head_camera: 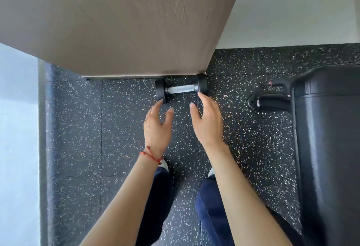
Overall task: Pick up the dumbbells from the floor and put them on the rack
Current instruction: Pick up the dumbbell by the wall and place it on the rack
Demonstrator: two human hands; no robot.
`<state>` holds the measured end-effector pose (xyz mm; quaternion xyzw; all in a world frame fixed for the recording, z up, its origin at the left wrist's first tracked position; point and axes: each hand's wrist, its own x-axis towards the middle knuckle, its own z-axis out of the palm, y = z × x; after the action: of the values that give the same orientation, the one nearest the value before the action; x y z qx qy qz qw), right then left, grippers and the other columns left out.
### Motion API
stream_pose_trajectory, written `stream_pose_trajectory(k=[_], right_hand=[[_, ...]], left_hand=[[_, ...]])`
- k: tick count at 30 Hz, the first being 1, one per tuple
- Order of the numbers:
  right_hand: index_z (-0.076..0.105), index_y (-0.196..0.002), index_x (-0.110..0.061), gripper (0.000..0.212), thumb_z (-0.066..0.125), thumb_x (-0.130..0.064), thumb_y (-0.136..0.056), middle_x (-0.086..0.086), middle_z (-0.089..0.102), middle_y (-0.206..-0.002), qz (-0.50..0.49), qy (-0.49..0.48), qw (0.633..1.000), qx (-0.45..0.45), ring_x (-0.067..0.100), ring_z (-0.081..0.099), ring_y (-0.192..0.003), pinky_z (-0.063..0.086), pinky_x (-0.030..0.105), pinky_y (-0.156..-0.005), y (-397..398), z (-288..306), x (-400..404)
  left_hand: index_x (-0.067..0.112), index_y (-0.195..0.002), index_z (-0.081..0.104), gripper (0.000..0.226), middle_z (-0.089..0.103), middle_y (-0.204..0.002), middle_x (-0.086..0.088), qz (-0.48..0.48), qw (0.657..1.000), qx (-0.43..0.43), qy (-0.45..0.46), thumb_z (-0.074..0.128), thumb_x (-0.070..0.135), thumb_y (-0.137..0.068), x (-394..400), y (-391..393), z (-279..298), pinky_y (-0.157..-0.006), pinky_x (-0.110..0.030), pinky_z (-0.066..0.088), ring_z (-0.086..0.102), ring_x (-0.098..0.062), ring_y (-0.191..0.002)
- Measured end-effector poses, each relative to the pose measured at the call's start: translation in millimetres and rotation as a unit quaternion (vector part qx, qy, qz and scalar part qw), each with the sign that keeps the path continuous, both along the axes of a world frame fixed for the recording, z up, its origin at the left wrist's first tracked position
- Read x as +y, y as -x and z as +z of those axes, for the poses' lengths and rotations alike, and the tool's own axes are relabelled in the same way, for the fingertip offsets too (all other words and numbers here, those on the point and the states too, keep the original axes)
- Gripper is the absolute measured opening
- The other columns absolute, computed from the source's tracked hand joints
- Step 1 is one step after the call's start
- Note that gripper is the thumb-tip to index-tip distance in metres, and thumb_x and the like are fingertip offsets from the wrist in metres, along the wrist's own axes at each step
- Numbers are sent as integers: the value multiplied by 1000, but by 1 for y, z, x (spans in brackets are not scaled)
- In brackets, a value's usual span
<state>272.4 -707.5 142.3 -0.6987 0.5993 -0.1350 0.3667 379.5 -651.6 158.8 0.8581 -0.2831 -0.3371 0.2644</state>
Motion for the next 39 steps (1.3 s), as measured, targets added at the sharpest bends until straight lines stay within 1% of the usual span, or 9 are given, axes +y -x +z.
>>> stream_pose_trajectory(k=[3,6,10,19,22,25,29,33,39], right_hand=[[45,-132,-8,44,47,-29,-93,9,53,-134,-15,-10,1000,-19,21,44,-126,29,27,-104,-6,-48,-3],[46,-131,-9,43,48,-29,-93,8,53,-134,-30,-21,999,-37,19,44,-126,27,23,-103,-13,-93,-5],[49,-129,-7,41,51,-27,-92,9,55,-132,-57,-33,996,-67,20,46,-125,29,23,-102,-25,-152,-11],[57,-121,-4,38,56,-26,-90,11,62,-123,-174,-112,968,-145,19,56,-115,40,32,-101,-50,-274,-35],[60,-115,-2,37,56,-27,-89,13,64,-118,-209,-120,957,-164,17,58,-110,43,30,-98,-62,-302,-44],[64,-104,3,35,57,-28,-89,16,68,-109,-259,-140,931,-216,21,63,-104,47,37,-95,-73,-323,-54],[66,-93,0,28,60,-27,-86,7,69,-92,-341,-164,885,-272,18,64,-90,51,33,-86,-79,-341,-65],[66,-86,-7,17,64,-23,-84,5,69,-87,-371,-193,842,-340,21,66,-92,52,33,-85,-85,-352,-75],[63,-90,4,13,62,-8,-85,23,65,-95,-417,-217,745,-474,28,63,-87,55,26,-71,-94,-350,-79]], left_hand=[[12,-133,45,46,58,-129,-12,25,999,18,10,51,30,-92,-6,1,-47,-97,-39,44,61,-34,-99],[12,-132,48,44,60,-125,-11,54,998,35,16,51,30,-91,-14,0,-94,-84,-28,46,60,-17,-77],[10,-130,50,42,57,-131,-5,138,985,104,28,51,29,-92,-32,1,-156,-100,-24,38,54,-17,-117],[5,-123,55,38,60,-126,-8,242,952,179,57,53,24,-91,-72,-4,-274,-93,-21,37,55,-17,-113],[1,-119,58,37,62,-122,-13,302,921,236,67,54,25,-91,-83,-7,-305,-99,-33,44,58,-22,-110],[-1,-114,58,36,64,-113,-15,334,903,257,87,55,26,-90,-92,-10,-328,-97,-39,46,59,-23,-102],[17,-73,57,18,57,-75,0,361,875,296,127,55,21,-91,-103,-12,-344,-78,-34,43,50,-17,-80],[12,-87,58,7,62,-81,3,405,825,342,195,55,17,-91,-113,-14,-354,-80,-27,48,60,-14,-85],[2,-95,53,9,61,-83,-9,444,760,393,266,54,9,-91,-122,-16,-356,-62,-17,55,62,-16,-74]])
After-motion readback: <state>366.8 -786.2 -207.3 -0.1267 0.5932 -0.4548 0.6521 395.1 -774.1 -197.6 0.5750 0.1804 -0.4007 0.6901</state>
